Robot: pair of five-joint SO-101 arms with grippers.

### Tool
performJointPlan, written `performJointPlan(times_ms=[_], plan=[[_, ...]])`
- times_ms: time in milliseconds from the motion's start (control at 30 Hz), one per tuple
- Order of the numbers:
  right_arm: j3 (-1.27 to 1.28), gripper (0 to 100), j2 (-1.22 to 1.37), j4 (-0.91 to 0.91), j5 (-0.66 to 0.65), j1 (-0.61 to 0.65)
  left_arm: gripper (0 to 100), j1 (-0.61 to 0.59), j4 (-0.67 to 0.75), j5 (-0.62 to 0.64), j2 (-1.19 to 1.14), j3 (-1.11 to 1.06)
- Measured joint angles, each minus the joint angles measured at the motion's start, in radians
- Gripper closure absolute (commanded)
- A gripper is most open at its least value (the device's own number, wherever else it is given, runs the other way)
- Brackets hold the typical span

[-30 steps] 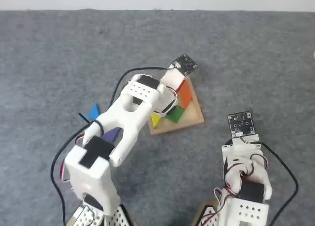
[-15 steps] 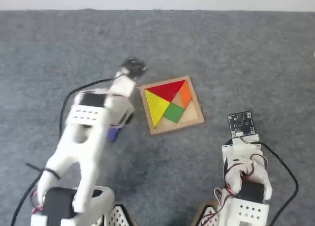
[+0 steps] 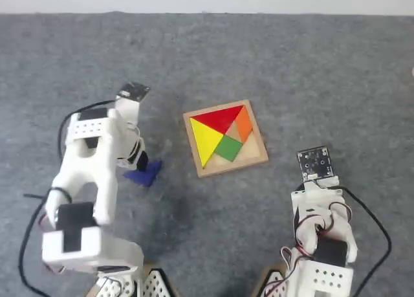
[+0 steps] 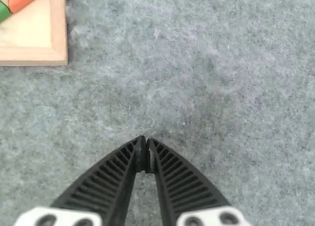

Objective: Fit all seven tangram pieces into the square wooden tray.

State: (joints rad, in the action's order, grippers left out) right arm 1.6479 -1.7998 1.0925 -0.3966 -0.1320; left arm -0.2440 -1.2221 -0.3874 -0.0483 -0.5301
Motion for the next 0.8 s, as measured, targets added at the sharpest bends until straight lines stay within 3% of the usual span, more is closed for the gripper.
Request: performJointPlan(times_ms=[800], plan=[[0.000, 99.2, 0.000, 0.000, -0.006, 0.000, 83, -0.115, 0.040, 0.040, -0.305, 0.302]])
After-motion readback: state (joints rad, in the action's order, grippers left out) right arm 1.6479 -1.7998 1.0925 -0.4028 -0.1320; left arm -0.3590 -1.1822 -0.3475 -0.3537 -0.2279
